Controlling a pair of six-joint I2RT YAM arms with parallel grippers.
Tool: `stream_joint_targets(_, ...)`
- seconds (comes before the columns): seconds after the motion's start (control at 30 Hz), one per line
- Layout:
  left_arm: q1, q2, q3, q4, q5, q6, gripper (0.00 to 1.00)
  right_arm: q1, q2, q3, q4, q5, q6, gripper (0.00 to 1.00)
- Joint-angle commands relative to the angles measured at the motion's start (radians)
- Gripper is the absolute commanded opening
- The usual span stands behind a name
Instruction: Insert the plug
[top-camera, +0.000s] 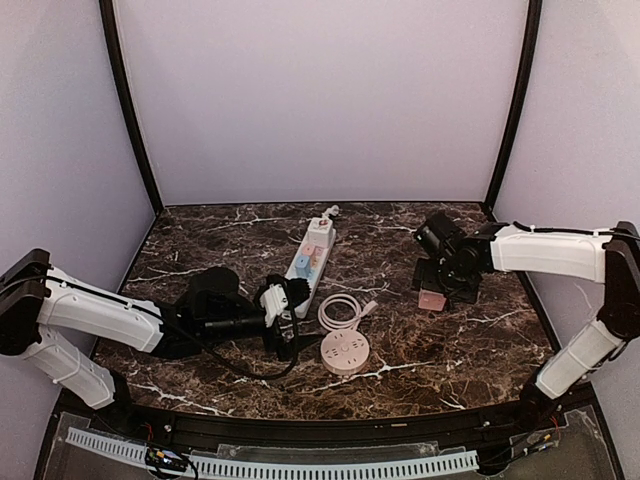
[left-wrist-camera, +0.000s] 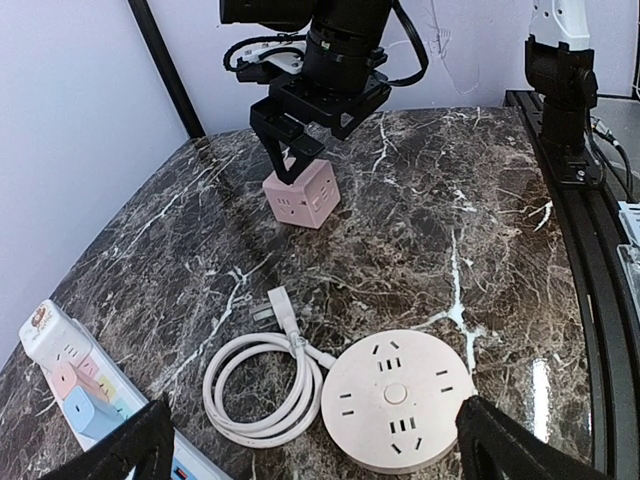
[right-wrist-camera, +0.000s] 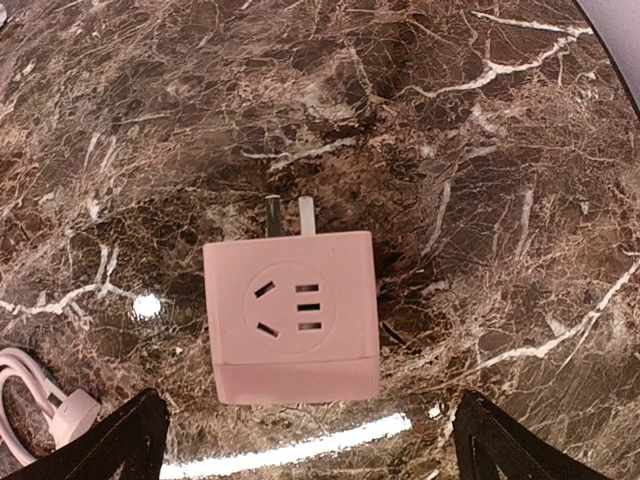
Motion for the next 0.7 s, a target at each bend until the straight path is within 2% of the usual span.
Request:
stream_joint_targets(0.0, 0.005, -0.002, 0.016, -0.02, 0.025, 0.021, 0.99, -0.015, 0.056, -0.017, 0.106, 0.039, 0.005, 0.99)
stream_joint_targets(0.27, 0.006, 0.004, 0.014, -0.014, 0.024, 0.029, 0.99, -0.027, 0.149, -0.045, 0.228, 0.046, -0.02, 0.96)
stream_joint_targets(0.53, 0.006, 0.003, 0.011, -0.011, 0.021, 0.033, 0.99, -0.03, 0.167, -0.078, 0.276, 0.088, -0.015, 0.77)
stream_joint_targets(0.67, 0.005, -0.002, 0.011, -0.013, 0.024, 0.031, 0.99, -0.029, 0.162, -0.086, 0.277, 0.097, -0.007, 0.71)
